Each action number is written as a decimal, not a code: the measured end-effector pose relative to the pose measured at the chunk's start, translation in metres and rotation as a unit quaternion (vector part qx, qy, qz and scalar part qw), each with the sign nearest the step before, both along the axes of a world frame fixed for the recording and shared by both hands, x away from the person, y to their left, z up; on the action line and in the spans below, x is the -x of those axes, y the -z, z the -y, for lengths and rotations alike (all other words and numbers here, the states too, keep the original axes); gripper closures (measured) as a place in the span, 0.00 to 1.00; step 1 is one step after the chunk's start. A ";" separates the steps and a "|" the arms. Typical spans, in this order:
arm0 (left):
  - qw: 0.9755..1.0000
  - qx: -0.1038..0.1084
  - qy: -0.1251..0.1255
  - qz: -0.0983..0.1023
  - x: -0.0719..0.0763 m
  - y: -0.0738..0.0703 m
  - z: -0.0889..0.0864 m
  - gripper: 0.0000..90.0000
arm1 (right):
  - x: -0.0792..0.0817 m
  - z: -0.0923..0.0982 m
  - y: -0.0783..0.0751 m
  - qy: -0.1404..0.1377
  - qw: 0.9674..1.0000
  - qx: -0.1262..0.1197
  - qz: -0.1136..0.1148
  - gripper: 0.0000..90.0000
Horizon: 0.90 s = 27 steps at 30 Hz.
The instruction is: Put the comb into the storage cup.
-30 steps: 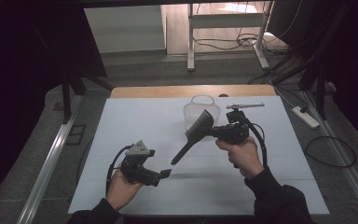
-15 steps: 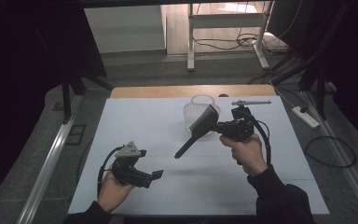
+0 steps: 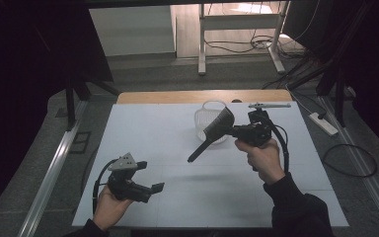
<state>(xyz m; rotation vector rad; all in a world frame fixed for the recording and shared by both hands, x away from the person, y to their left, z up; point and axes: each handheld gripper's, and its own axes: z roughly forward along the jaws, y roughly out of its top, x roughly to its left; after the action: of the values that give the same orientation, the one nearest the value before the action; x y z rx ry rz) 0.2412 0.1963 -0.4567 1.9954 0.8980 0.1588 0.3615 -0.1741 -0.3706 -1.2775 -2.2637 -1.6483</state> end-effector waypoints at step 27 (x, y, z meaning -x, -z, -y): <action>0.999 -0.008 -0.040 -0.002 0.026 0.002 -0.029 0.00 | -0.015 0.014 -0.008 0.032 0.999 -0.013 0.007 0.93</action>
<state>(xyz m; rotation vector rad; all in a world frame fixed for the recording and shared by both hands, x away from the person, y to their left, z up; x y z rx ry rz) 0.2153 0.2248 -0.4587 1.9765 0.9838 0.2078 0.3763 -0.1880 -0.3631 -1.3490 -2.2246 -1.7070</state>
